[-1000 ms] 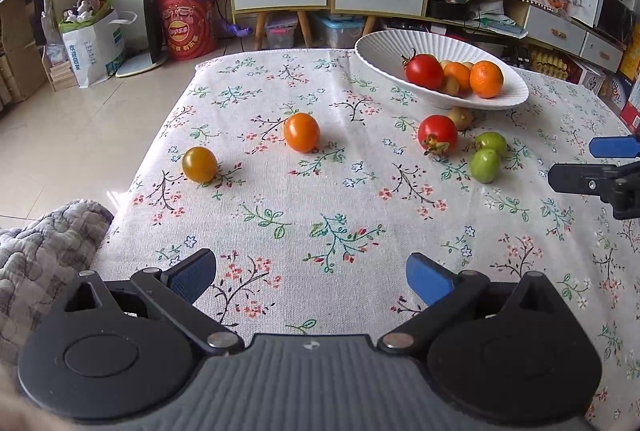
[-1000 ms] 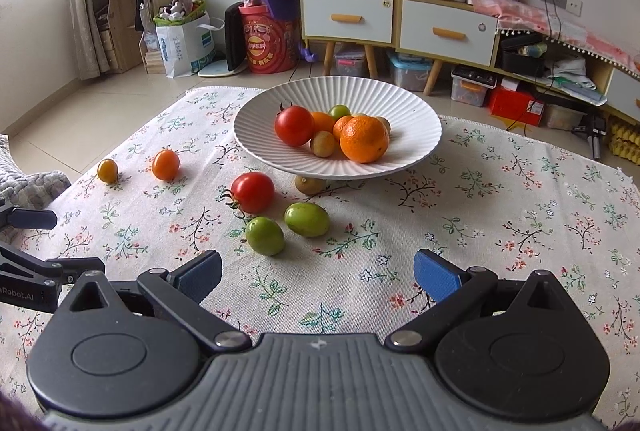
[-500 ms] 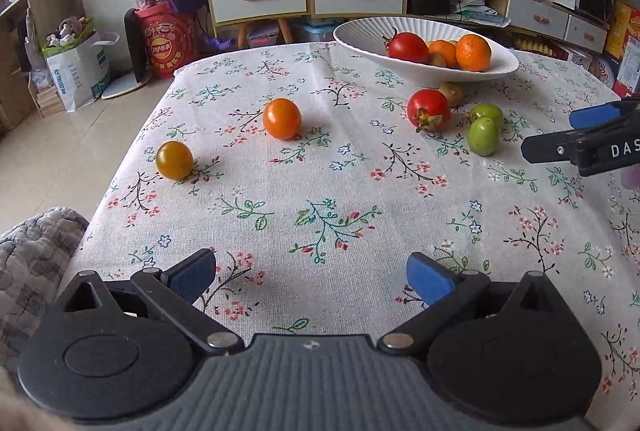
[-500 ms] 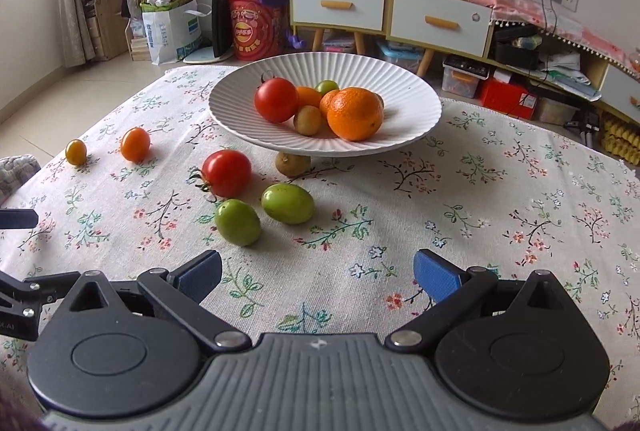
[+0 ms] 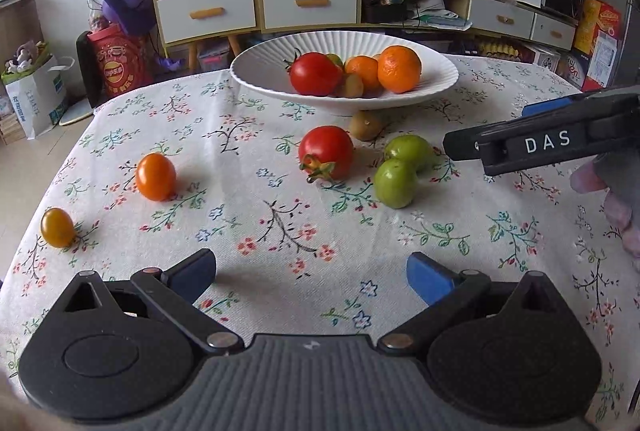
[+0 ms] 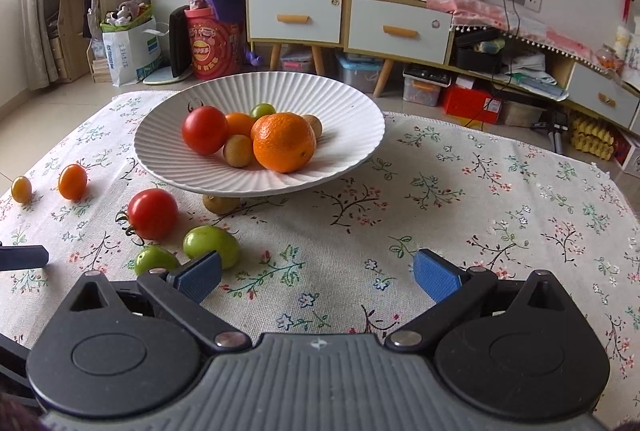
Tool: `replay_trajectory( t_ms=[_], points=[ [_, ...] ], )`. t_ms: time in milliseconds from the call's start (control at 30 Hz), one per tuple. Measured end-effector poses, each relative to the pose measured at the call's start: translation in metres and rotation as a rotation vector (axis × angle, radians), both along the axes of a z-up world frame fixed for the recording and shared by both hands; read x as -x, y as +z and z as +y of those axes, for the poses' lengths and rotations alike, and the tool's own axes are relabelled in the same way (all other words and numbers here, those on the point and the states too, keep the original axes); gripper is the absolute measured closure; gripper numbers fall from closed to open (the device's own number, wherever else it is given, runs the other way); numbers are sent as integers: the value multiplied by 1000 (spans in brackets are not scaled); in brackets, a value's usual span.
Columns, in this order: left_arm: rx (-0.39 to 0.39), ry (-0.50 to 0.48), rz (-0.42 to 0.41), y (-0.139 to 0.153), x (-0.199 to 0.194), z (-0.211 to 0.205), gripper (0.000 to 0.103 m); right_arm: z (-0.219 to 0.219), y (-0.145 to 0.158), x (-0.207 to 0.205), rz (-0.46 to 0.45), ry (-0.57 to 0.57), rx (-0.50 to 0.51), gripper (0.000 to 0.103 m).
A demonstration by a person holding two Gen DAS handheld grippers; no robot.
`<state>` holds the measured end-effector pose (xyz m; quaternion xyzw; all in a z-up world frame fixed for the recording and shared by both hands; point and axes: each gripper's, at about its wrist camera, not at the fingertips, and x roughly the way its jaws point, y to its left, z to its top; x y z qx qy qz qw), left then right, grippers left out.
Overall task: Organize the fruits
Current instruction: 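Grasp a green tomato with the left tool while the right tool grasps another green tomato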
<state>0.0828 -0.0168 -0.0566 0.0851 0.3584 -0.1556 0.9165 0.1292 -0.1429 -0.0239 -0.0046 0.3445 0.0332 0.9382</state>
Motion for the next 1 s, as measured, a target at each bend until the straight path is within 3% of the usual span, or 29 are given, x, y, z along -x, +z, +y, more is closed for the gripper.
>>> replay_trajectory(
  t_ms=[333, 533, 733, 1000],
  points=[
    [6, -2, -13, 2, -11, -30, 5, -15, 2, -1, 9, -22, -21, 1],
    [25, -20, -16, 6, -15, -40, 35, -17, 2, -1, 21, -9, -28, 1],
    [45, -36, -11, 8, -16, -37, 75, -15, 1, -3, 31, 17, -19, 1],
    [80, 2, 20, 14, -17, -21, 76, -3, -2, -4, 51, 55, 6, 1]
  ],
)
